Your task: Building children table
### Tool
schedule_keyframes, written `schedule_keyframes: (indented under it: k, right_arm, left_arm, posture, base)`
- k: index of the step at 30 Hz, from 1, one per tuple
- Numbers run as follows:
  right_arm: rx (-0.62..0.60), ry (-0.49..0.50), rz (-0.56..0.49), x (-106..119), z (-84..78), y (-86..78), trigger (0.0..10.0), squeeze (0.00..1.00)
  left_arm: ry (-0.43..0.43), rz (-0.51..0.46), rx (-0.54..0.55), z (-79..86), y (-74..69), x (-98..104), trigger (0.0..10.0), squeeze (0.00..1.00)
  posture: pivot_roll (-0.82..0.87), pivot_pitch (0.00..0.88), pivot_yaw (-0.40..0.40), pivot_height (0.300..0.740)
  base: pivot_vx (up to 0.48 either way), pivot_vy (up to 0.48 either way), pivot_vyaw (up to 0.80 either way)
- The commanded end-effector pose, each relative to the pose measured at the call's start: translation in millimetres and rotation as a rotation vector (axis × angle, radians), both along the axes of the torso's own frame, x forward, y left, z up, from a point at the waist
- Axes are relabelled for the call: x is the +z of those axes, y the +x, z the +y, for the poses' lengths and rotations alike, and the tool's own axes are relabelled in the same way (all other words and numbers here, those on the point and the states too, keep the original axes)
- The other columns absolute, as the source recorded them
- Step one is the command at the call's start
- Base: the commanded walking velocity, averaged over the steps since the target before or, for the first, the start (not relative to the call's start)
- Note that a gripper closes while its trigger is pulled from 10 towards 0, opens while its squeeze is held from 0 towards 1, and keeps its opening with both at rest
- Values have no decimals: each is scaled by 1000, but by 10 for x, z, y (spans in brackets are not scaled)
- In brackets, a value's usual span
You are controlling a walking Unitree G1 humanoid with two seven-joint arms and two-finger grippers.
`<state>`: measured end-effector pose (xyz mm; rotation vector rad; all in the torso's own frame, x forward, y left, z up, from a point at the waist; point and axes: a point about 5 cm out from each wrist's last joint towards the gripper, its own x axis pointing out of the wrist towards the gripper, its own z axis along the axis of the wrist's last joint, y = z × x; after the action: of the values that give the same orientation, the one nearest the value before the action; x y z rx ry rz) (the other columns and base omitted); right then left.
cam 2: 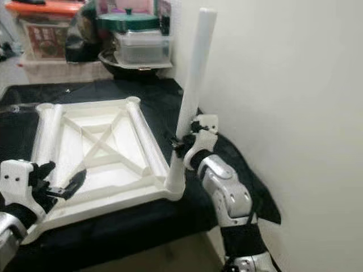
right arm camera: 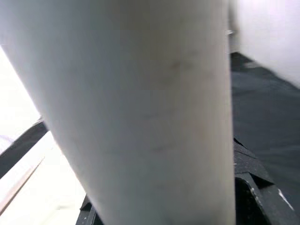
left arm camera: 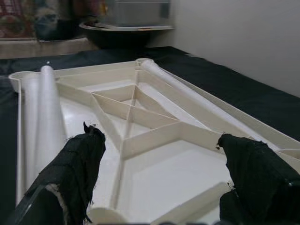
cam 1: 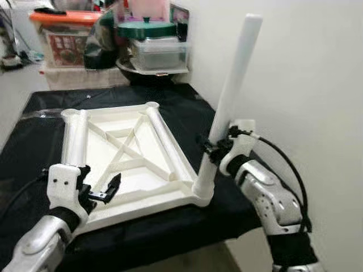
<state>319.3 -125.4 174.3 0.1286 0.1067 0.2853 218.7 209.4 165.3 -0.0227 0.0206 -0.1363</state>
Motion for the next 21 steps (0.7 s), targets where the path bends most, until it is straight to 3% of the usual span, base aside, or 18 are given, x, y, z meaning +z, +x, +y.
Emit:
schedule_keyframes:
  k: [1,2,10,11,13,16,18,19,21]
  right_arm:
    - [-209,-17,346,-614,-222,-137,10000,0]
    - [-281,-21,370,-656,-276,-154,10000,0]
    - [-426,-16,380,-612,-314,-135,10000,0]
    - [-394,-15,358,-555,-231,-119,10000,0]
    - [-394,-15,358,-555,-231,-119,10000,0]
    - [-273,11,275,-402,-26,-106,10000,0]
    - [-273,11,275,-402,-26,-106,10000,0]
    - [-223,18,231,-318,37,-99,10000,1000]
    - [-195,20,190,-236,71,-89,10000,1000]
  left_arm:
    - [6,19,1,12,23,-13,10000,0]
    - [7,17,3,10,39,-10,10000,0]
    - [33,23,22,23,92,-13,10000,0]
    - [32,23,22,20,101,-10,10000,0]
    - [32,23,22,20,101,-10,10000,0]
    - [34,22,18,12,111,-12,10000,0]
    - [34,22,18,12,111,-12,10000,0]
    - [35,23,16,11,115,-18,10000,0]
    - [38,25,15,12,119,-24,10000,0]
  posture:
    - [41,0,-23,740]
    - [39,0,-20,740]
    - [40,0,-12,740]
    - [39,0,-12,740]
    - [39,0,-12,740]
    - [38,0,-12,740]
    - [38,0,-12,740]
    - [35,0,-11,740]
    - [34,0,-10,740]
  base:
    - [0,0,0]
    - [0,0,0]
    - [0,0,0]
    - [0,0,0]
    - [0,0,0]
    - [0,0,0]
    - [0,0,0]
    - [0,0,0]
    - [0,0,0]
